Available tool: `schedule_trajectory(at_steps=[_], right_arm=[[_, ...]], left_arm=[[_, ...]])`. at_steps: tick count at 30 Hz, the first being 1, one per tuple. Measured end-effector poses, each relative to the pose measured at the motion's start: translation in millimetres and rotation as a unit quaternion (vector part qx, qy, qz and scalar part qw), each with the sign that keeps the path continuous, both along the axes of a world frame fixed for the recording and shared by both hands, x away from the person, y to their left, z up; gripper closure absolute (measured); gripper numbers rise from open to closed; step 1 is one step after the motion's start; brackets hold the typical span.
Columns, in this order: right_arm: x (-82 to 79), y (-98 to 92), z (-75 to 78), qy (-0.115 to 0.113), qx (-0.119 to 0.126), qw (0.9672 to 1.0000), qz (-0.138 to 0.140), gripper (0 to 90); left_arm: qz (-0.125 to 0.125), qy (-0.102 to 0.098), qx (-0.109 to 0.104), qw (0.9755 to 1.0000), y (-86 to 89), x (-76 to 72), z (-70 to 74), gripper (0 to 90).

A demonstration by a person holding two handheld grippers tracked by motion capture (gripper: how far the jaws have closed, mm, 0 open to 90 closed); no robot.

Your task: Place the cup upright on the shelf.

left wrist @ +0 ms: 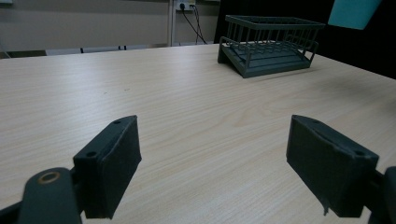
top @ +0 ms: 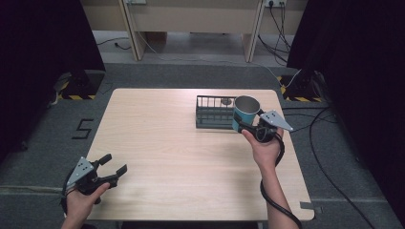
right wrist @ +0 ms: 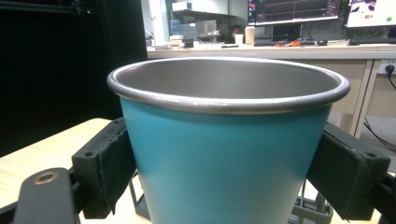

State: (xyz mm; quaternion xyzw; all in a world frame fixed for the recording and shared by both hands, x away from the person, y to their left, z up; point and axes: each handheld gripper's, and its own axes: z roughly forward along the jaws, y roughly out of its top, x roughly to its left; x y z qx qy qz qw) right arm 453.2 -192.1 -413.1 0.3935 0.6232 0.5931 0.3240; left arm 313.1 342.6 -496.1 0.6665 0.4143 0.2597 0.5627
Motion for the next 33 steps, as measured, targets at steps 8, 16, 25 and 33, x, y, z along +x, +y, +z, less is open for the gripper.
schedule_trajectory(at_steps=[8, 16, 25, 33], right_arm=[[12.5, 3.8, 1.2, 0.006, 0.003, 1.0000, 0.001, 16.1], [23.5, 7.9, 4.9, 0.007, 0.000, 1.0000, -0.003, 16.1], [38.5, 16.2, 11.9, 0.011, -0.004, 0.9999, -0.002, 16.1], [49.5, 20.6, 14.4, 0.013, -0.005, 0.9999, -0.006, 16.1]], left_arm=[[-0.001, 0.000, 0.000, 1.0000, -0.2, 0.1, -0.1, 16.9], [-0.001, 0.000, -0.001, 1.0000, -0.3, -0.1, -0.1, 16.9], [-0.001, -0.001, -0.003, 1.0000, -0.2, -0.4, 0.0, 16.9], [-0.001, -0.001, -0.004, 1.0000, 0.0, -0.4, 0.0, 16.8]])
